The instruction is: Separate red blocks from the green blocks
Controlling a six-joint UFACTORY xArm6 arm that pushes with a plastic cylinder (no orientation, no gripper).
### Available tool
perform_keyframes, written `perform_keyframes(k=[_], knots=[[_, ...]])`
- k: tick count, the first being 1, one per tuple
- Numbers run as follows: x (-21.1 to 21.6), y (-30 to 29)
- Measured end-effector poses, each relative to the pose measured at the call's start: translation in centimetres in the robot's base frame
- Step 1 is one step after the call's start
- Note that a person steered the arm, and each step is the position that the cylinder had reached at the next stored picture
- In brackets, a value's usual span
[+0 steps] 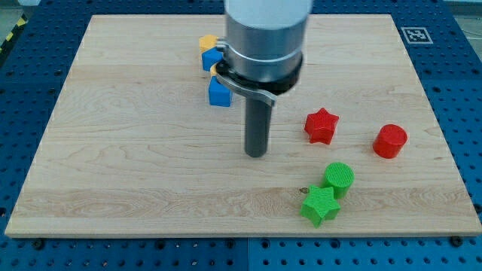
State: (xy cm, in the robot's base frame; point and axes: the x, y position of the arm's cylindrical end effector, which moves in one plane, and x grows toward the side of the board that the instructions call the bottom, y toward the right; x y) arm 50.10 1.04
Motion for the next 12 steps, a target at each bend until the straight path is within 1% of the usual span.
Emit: perform_keyframes(k=[1, 2, 3, 4, 5, 7, 10, 12], knots=[[-1.7, 3.2], [-1.8, 9.5], [-2.1, 13.5], [-2.3, 13.2], [-2.4, 10.1], [-4.8, 11.1], [-5.1, 12.3], [-5.1, 14.1]])
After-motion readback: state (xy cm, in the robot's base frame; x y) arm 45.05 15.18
